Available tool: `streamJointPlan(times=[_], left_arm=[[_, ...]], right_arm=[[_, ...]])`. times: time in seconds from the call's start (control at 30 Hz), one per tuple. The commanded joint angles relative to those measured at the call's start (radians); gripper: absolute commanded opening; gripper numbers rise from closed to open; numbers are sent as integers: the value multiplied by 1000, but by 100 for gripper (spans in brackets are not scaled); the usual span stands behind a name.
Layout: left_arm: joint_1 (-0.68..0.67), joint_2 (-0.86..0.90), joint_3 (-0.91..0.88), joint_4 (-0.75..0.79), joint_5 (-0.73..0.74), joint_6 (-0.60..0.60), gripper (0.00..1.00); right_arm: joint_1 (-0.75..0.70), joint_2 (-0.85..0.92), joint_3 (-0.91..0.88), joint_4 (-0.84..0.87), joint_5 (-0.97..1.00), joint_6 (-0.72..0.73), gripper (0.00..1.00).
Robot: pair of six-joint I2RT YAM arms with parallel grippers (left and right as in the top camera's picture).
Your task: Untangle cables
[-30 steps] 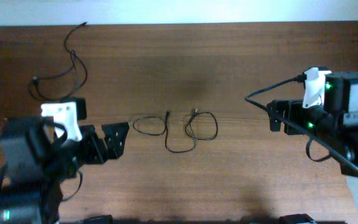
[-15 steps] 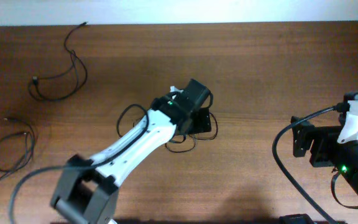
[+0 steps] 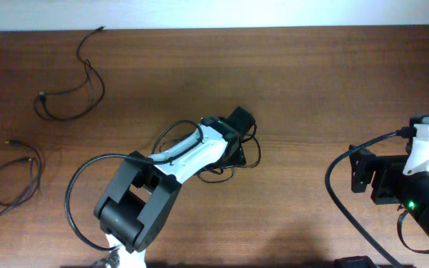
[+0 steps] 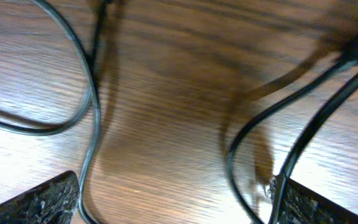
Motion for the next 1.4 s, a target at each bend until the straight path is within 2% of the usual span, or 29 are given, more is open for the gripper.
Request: streamJointPlan(times=[0.0,0.17,0.23,0.27,0.4,0.5,0.53,0.63,0.8,0.9,0.93,1.0,1.03,1.07,1.17,1.27,1.33,1.37], left_arm=[[-4,15,1,-52,-113,53,99],[2,25,0,-74,-149,61,99],[5,39,0,-73,-204,161,99],[5,54,0,-73,-204,167,99],[7,103,-2,-45,-164,166,99],[44,103,-19,6,-18,167,99],[59,103,-26,10,-12,168,99],[96,103,-28,7,-56,289,99],[163,103,-29,-18,-55,373,99],[153,104,-96,41,-5,373,97],[153,104,-137,79,-5,373,85],[153,104,-211,128,38,373,45],[153,104,-220,126,79,373,17],[153,103,-216,127,89,373,0],[176,100,-117,68,66,415,0],[280,29,120,-165,-117,414,0],[409,-63,266,-288,-209,414,0],[513,-125,312,-301,-219,414,0]], right_arm=[[-5,-3,15,-1,12,1,98],[-5,-3,14,-15,12,0,98],[-5,-3,14,-24,16,0,98],[-5,-3,14,-24,15,0,98],[-5,-3,14,-49,16,0,99],[-5,-3,14,-65,31,0,98],[-5,-3,14,-65,69,0,99],[-5,-3,14,-64,72,0,98],[-5,-1,14,-61,72,0,98],[-5,7,14,-61,71,0,98],[-5,7,14,-61,71,0,98],[-5,8,14,-61,71,1,98],[-5,10,14,-60,71,1,98],[-5,13,14,-60,71,1,98],[-5,28,14,-65,70,1,98],[-5,35,13,-66,68,1,98],[-5,37,13,-68,68,1,98],[-5,37,13,-68,68,1,99]])
